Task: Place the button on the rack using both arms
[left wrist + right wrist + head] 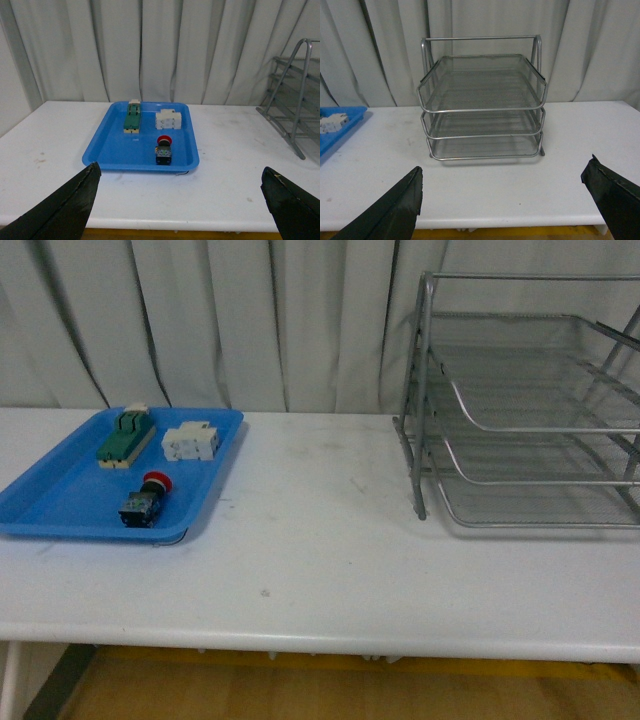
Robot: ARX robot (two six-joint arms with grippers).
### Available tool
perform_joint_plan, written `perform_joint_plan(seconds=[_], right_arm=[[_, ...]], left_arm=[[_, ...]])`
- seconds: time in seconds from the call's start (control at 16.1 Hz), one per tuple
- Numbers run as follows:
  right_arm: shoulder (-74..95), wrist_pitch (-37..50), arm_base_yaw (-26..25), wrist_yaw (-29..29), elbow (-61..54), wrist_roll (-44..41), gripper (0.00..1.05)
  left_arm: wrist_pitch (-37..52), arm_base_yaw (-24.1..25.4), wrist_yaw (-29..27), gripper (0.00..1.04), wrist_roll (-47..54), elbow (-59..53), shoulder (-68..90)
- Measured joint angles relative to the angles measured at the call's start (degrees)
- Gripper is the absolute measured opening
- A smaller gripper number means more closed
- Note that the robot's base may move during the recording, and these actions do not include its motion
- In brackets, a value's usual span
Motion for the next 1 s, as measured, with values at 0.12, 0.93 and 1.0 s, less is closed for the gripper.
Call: perform_joint_plan(seconds=[0.12, 0.93, 1.0], right_arm=[[0.0, 0.0, 0.0, 0.0, 0.0, 0.0, 0.98], [0.0, 0.0, 0.0, 0.0, 0.0, 0.0, 0.98], [0.0, 0.0, 0.0, 0.0, 0.0, 0.0, 0.98]], left_arm=[[0.0, 0.0, 0.0, 0.98, 0.0, 0.0, 0.0], [0.0, 0.0, 0.0, 0.98, 0.0, 0.0, 0.0], [0.0, 0.0, 0.0, 0.98, 0.0, 0.0, 0.0]])
